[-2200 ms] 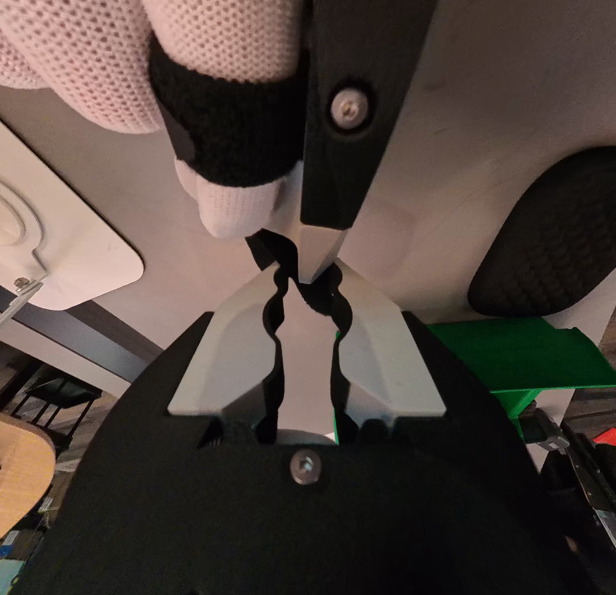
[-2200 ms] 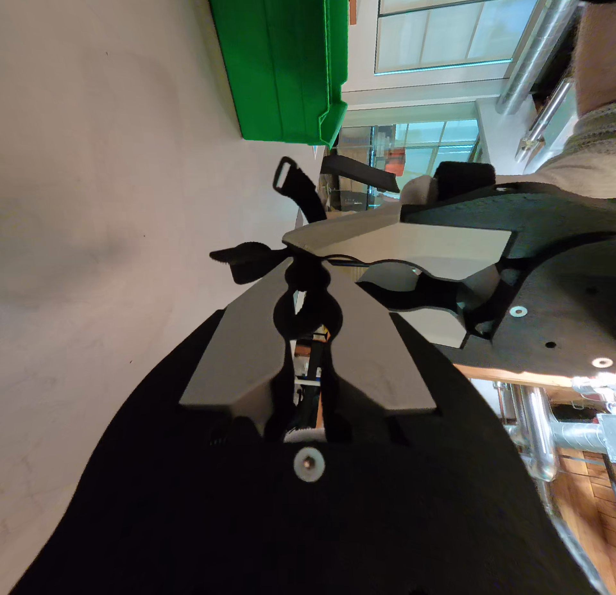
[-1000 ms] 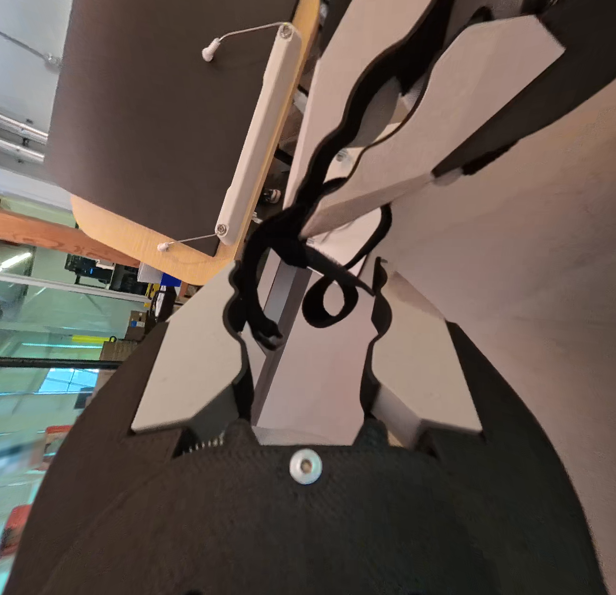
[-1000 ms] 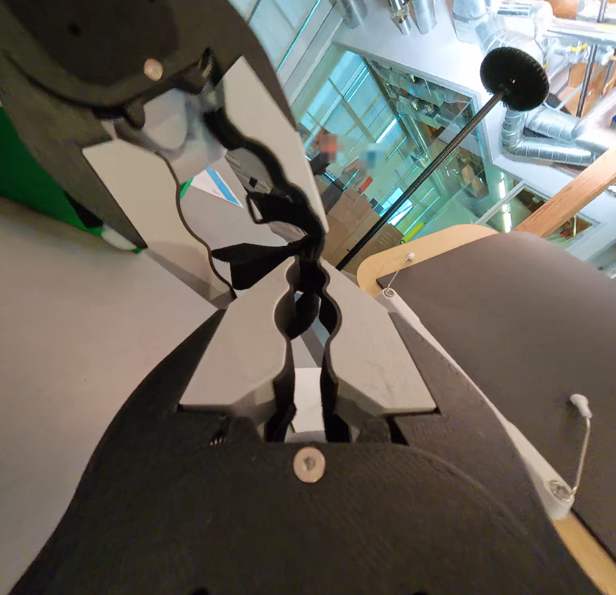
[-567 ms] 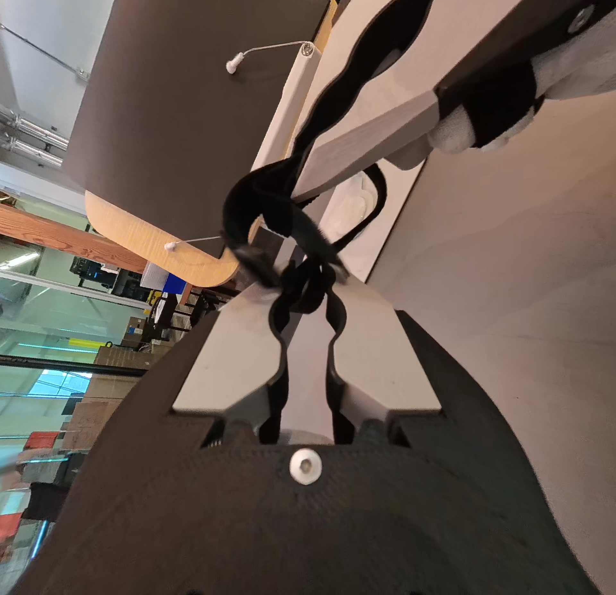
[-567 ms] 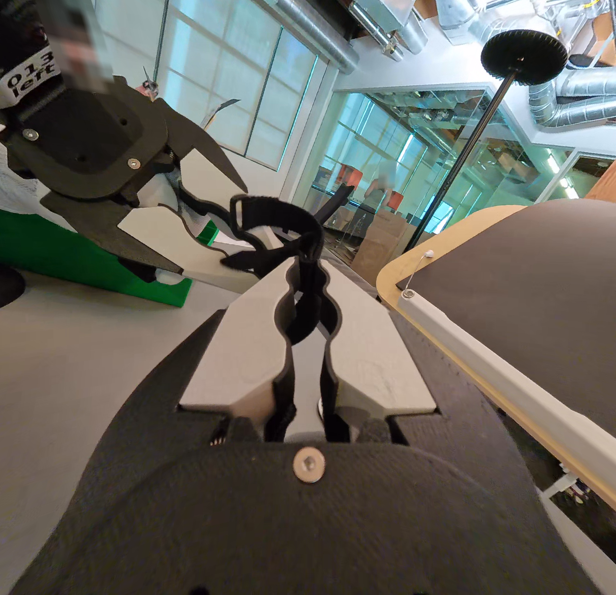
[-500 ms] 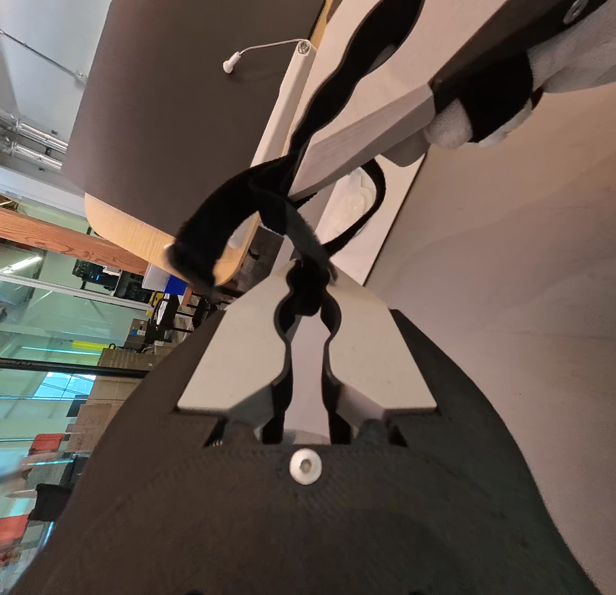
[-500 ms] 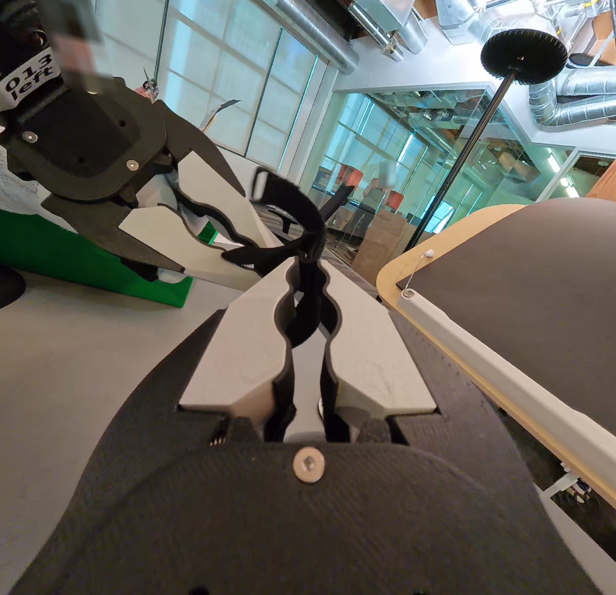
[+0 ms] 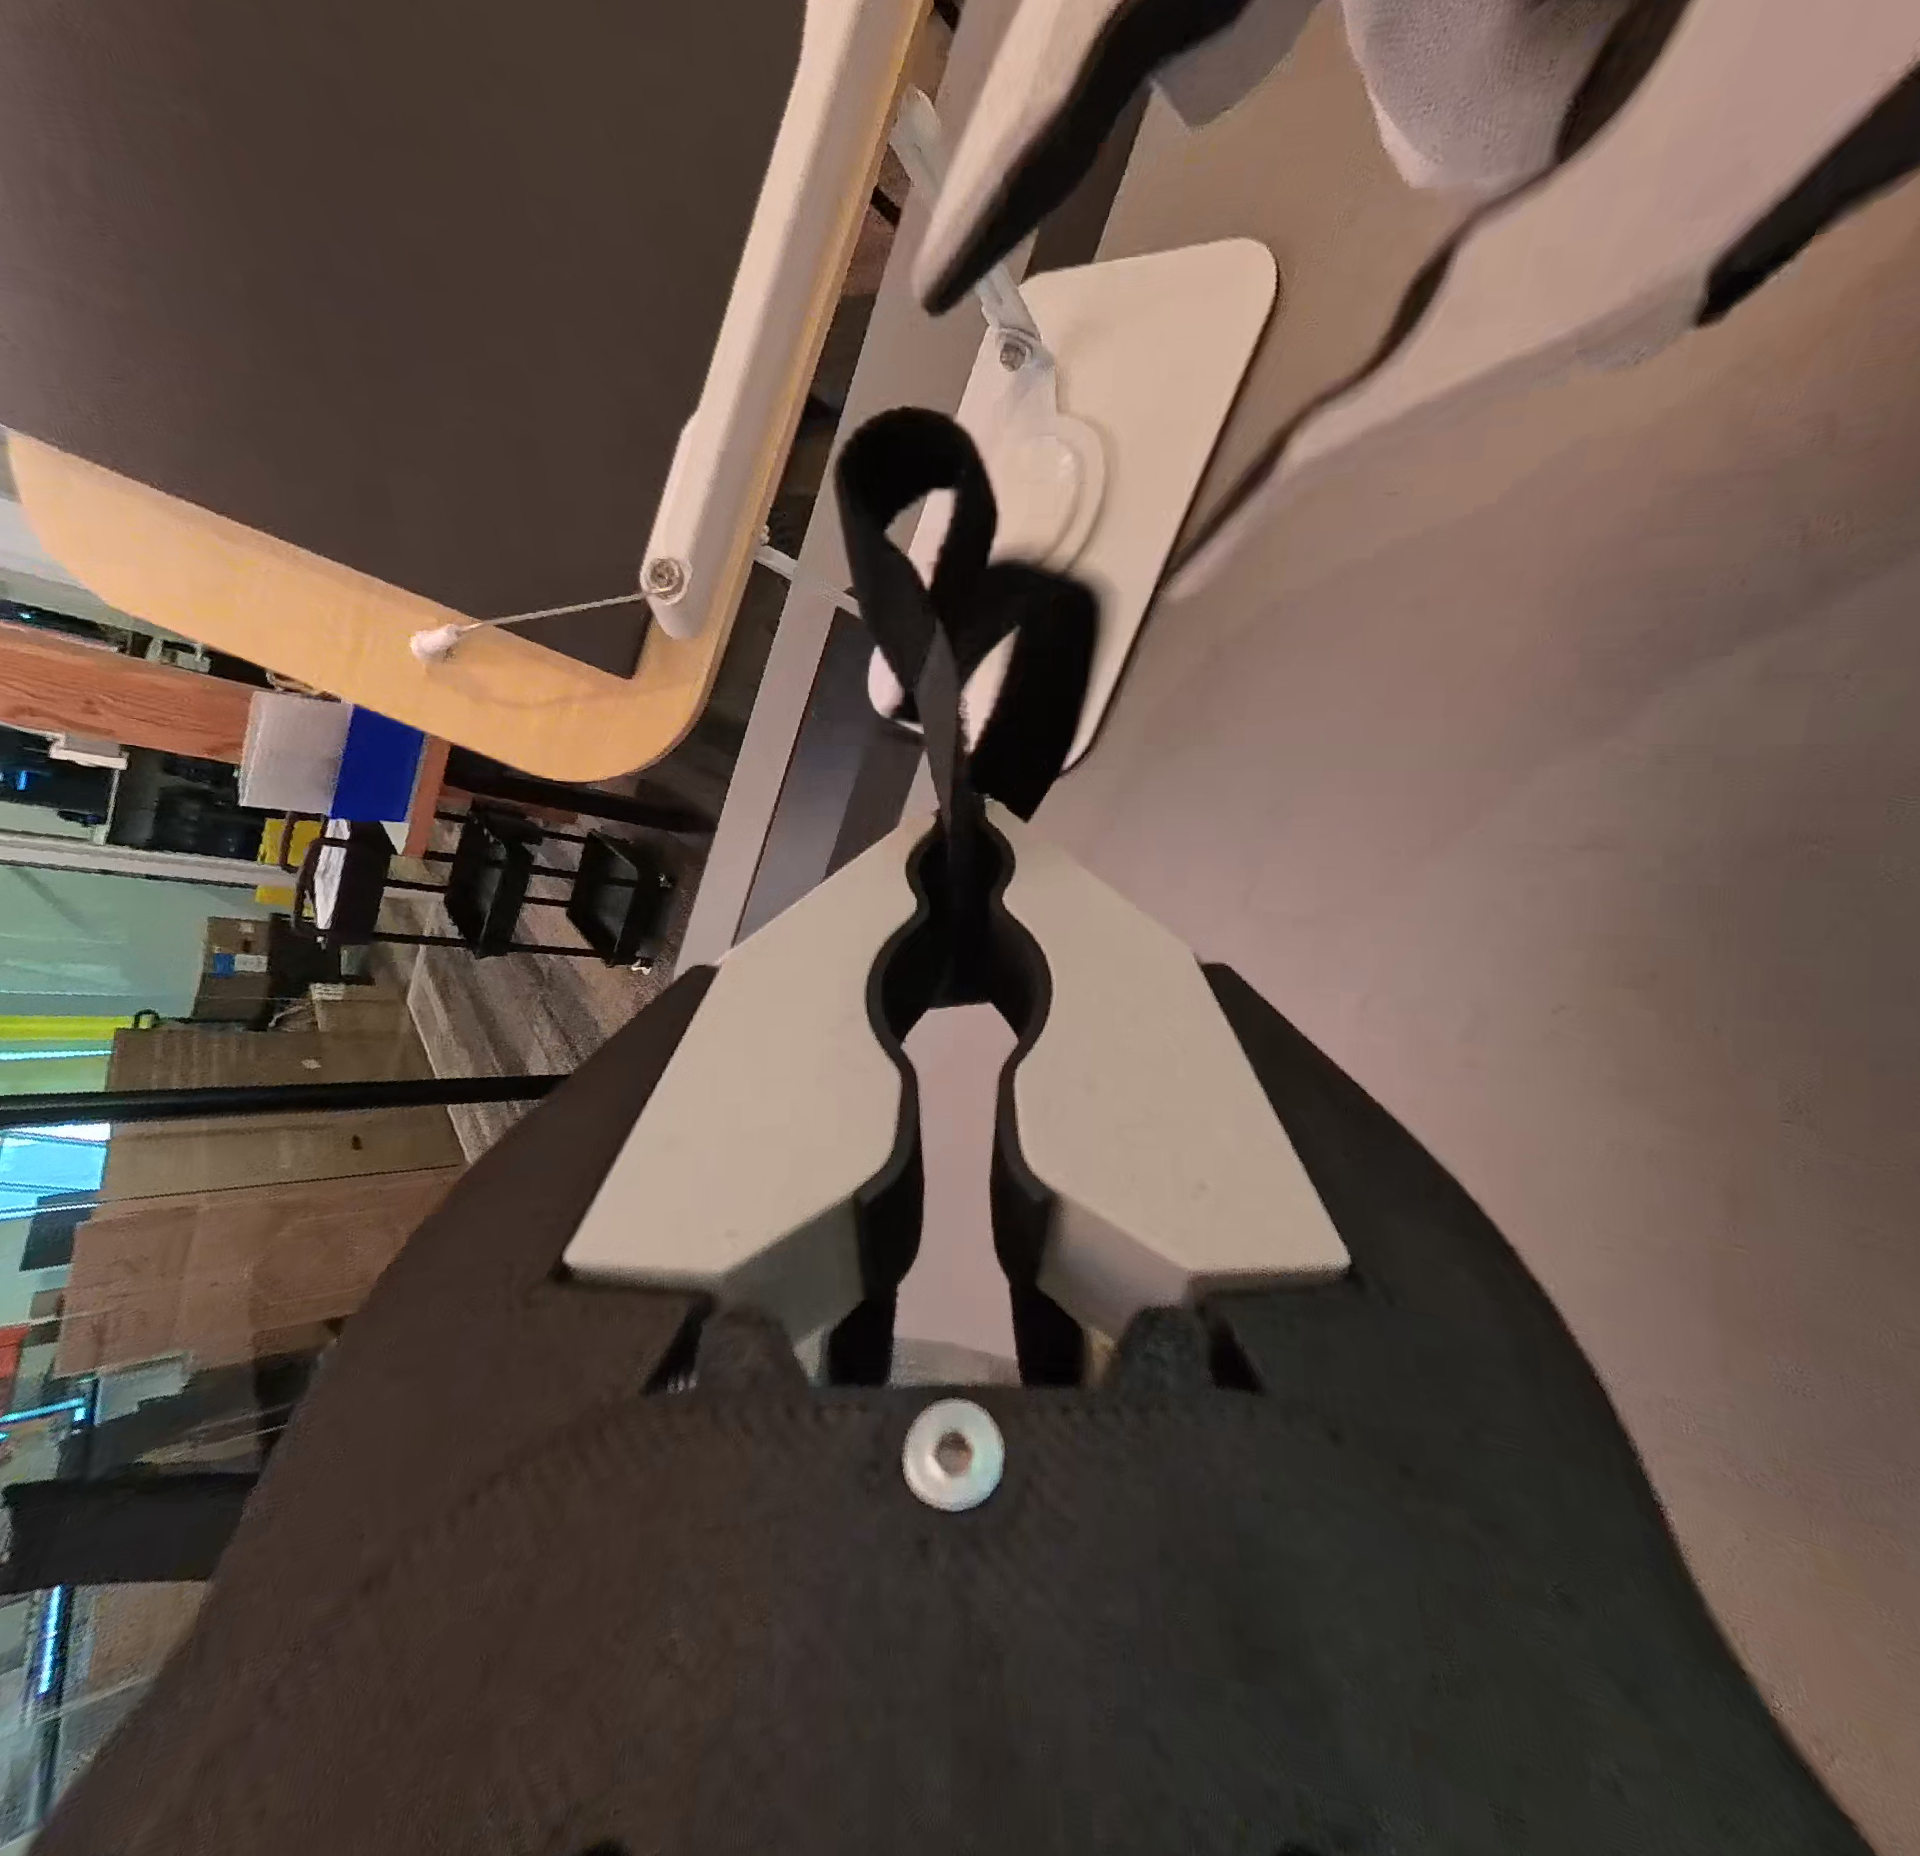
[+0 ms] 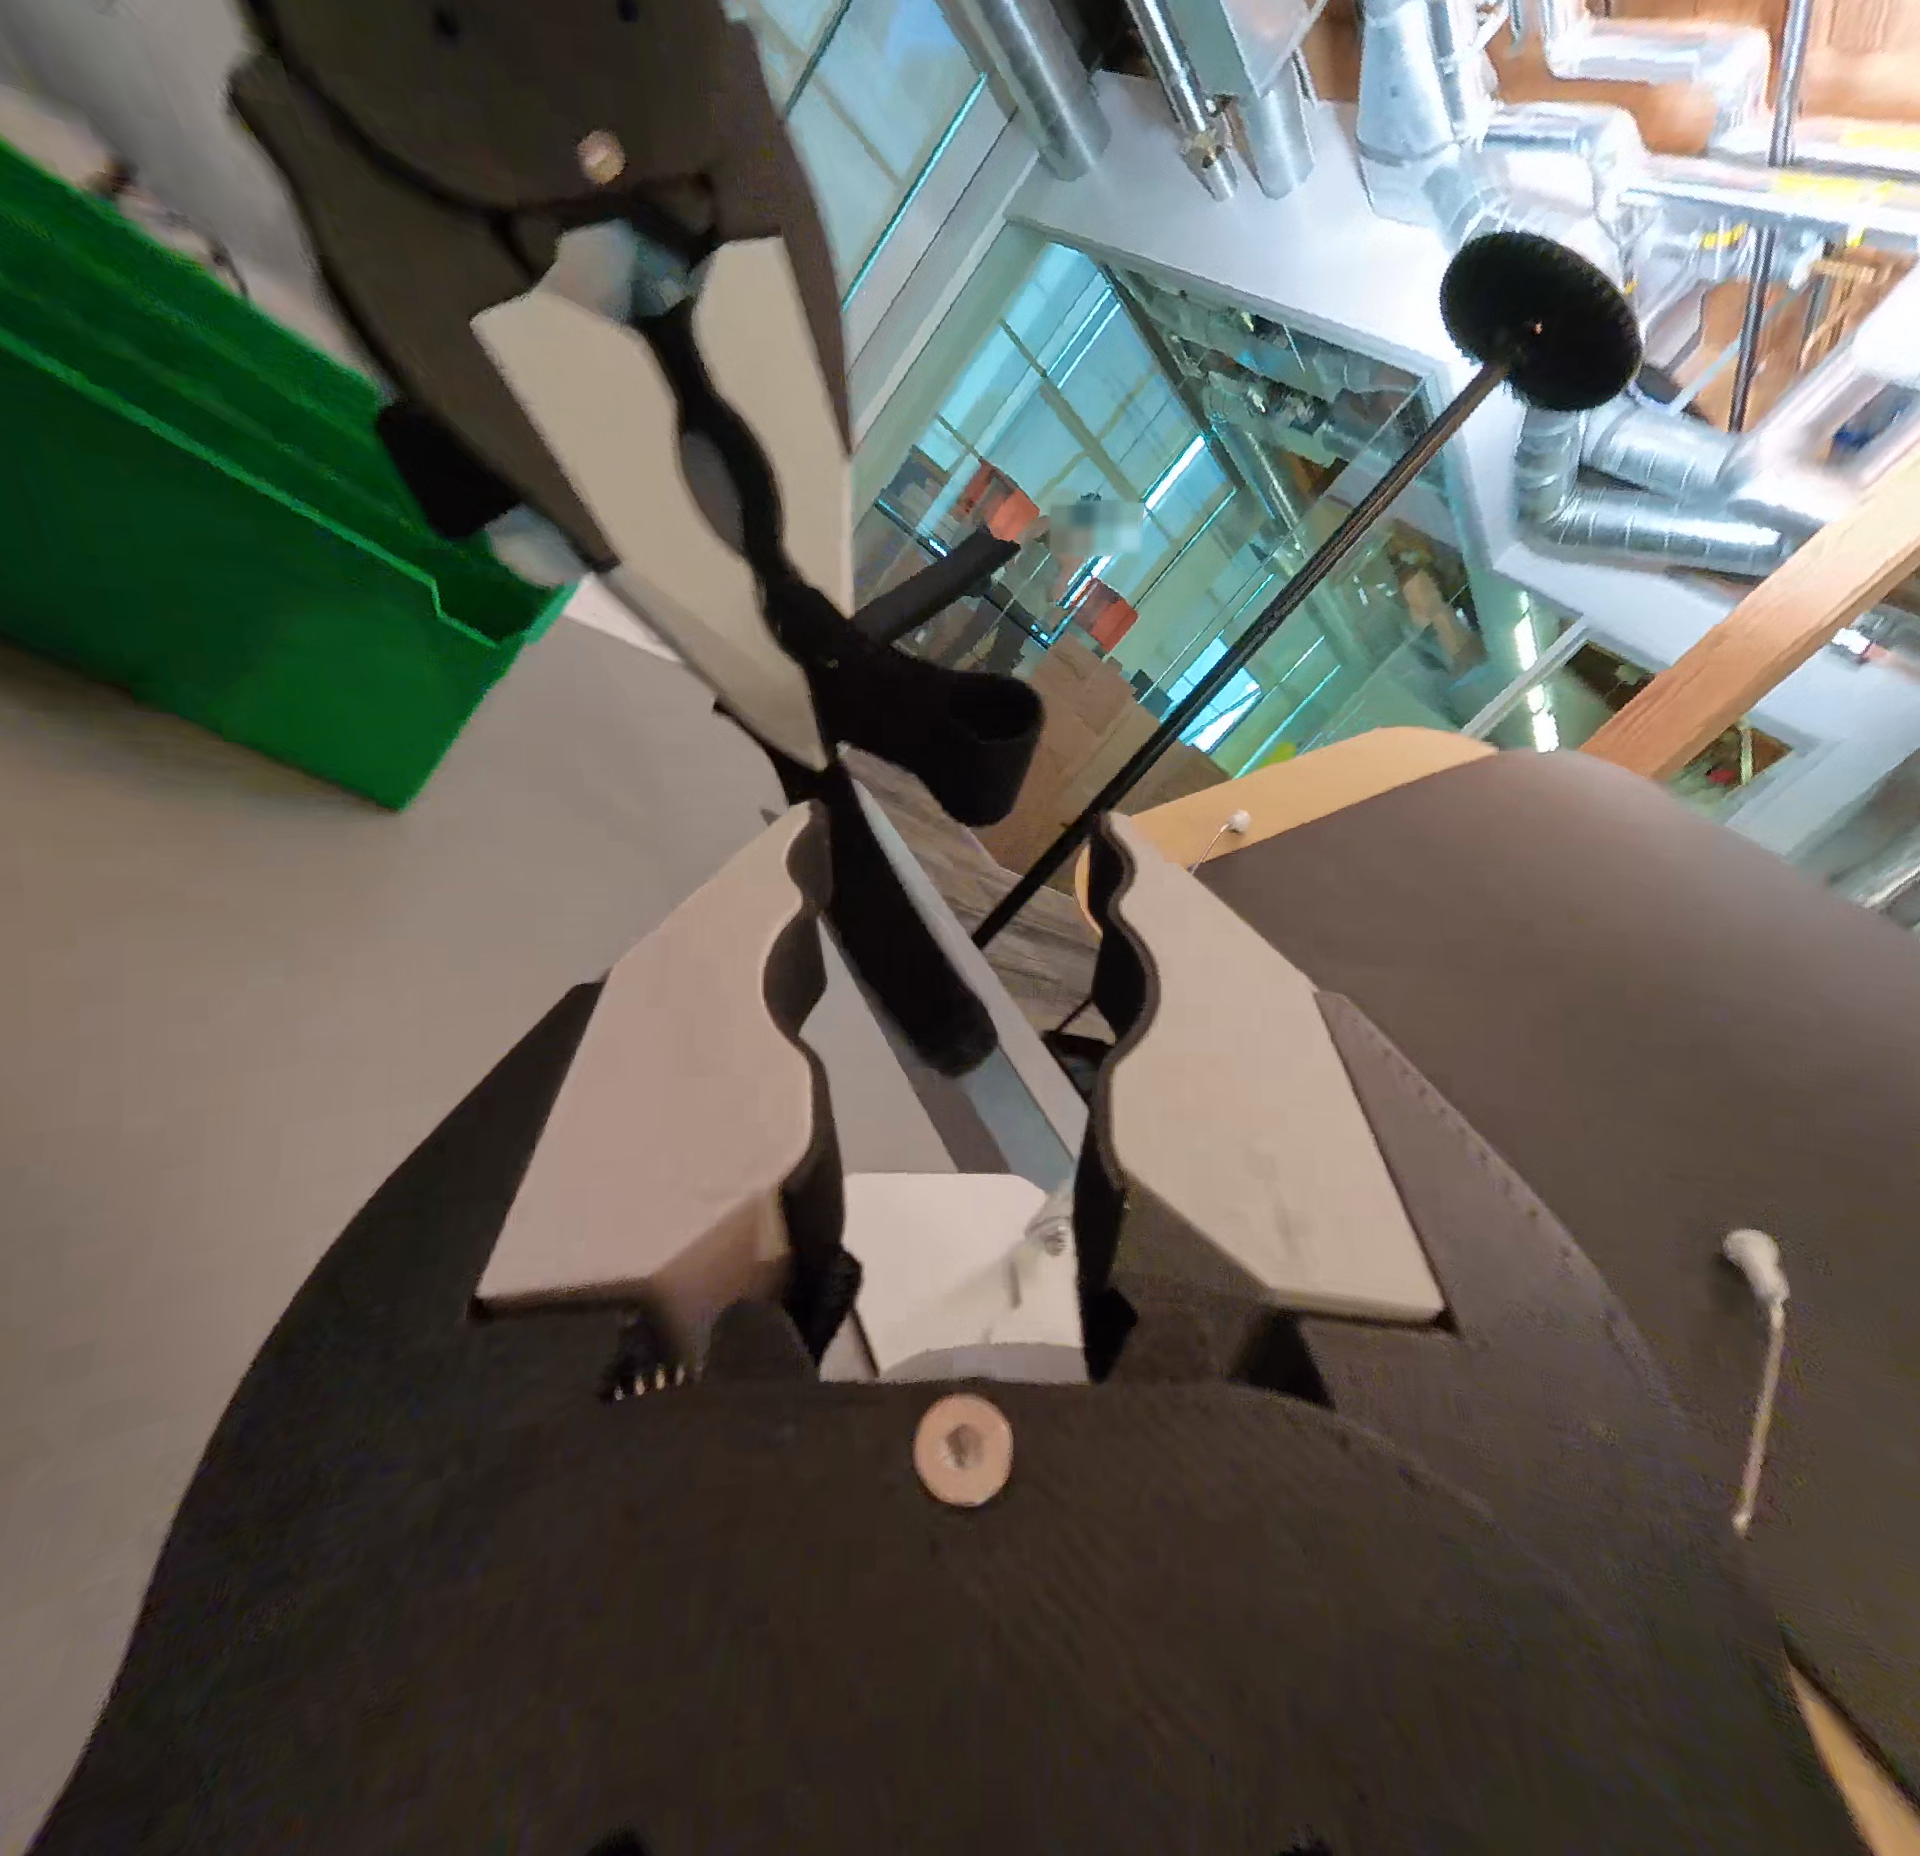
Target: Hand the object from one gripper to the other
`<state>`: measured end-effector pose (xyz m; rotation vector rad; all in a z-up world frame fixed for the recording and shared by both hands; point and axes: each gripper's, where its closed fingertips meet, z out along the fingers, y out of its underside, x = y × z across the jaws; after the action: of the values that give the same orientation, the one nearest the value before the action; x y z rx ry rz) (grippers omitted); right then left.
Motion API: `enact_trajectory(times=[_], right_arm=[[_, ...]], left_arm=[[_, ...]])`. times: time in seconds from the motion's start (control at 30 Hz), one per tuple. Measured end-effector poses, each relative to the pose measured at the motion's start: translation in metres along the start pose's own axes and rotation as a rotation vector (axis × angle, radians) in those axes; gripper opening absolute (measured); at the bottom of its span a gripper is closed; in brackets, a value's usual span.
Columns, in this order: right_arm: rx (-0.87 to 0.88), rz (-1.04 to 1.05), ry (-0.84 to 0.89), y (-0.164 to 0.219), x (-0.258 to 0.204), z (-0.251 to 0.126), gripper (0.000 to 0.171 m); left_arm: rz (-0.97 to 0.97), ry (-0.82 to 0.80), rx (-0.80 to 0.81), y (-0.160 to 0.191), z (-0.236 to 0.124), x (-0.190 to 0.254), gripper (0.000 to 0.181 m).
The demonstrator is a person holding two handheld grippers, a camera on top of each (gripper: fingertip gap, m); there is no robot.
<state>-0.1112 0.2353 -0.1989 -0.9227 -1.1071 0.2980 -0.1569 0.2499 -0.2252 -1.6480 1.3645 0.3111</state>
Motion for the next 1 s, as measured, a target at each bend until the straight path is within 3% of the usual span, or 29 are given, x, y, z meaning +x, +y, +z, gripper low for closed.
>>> enact_trajectory(times=[0.2, 0.3, 0.43, 0.57, 0.73, 1.0], right_arm=[[-0.056, -0.29, 0.021, -0.001, -0.022, 0.005, 0.057], [-0.088, -0.402, 0.03, 0.0, -0.03, 0.008, 0.058], [-0.149, -0.616, 0.112, 0.005, -0.027, 0.009, 0.051], [-0.184, -0.749, 0.183, 0.006, -0.018, 0.008, 0.039], [-0.193, -0.769, 0.19, 0.007, -0.014, 0.006, 0.007], [-0.159, -0.516, 0.133, 0.0, -0.004, 0.002, 0.0]], left_arm=[[-0.1, 0.121, -0.012, -0.007, -0.006, 0.005, 0.0], [-0.238, 0.21, 0.022, -0.018, -0.009, 0.007, 0.0], [-0.464, 0.349, 0.08, -0.033, -0.014, 0.007, 0.0], [-0.552, 0.455, 0.1, -0.043, -0.017, 0.012, 0.0], [-0.649, 0.563, 0.111, -0.05, -0.016, 0.025, 0.0], [-0.742, 0.576, 0.198, -0.057, -0.019, 0.017, 0.002]])
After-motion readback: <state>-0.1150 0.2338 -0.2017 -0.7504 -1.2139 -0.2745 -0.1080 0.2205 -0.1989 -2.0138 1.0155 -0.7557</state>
